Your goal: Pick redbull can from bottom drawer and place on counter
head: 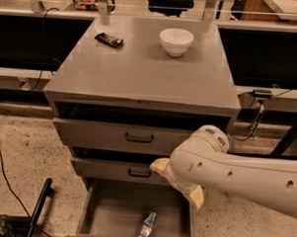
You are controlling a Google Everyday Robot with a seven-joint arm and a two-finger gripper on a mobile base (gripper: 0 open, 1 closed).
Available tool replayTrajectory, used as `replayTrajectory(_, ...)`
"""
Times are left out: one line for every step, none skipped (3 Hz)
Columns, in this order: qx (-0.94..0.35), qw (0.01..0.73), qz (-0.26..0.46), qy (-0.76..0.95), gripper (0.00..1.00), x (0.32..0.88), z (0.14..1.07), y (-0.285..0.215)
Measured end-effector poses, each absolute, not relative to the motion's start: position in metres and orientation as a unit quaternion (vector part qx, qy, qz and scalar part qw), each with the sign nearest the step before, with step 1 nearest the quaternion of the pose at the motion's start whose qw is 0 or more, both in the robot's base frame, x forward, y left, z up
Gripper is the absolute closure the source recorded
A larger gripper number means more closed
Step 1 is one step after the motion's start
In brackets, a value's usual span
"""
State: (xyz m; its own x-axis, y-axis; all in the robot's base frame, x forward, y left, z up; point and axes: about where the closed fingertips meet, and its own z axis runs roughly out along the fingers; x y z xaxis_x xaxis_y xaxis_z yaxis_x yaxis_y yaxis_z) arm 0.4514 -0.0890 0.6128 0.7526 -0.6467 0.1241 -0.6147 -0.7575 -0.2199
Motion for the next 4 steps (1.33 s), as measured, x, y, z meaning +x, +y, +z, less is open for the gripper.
replayTrajectory(-0.931, 0.084, -0.099, 0.341, 0.0, 0.452, 0.616, -0.089)
replayTrajectory(-0.943, 0.071, -0.086, 0.313, 0.0, 0.46, 0.598, -0.075)
replayTrajectory(-0.961, 0.096, -0.07, 0.251, 0.0, 0.484, 0.555, -0.05)
replayTrajectory(-0.972, 0.141, -0.053, 0.183, 0.0, 0.5, 0.485, -0.015)
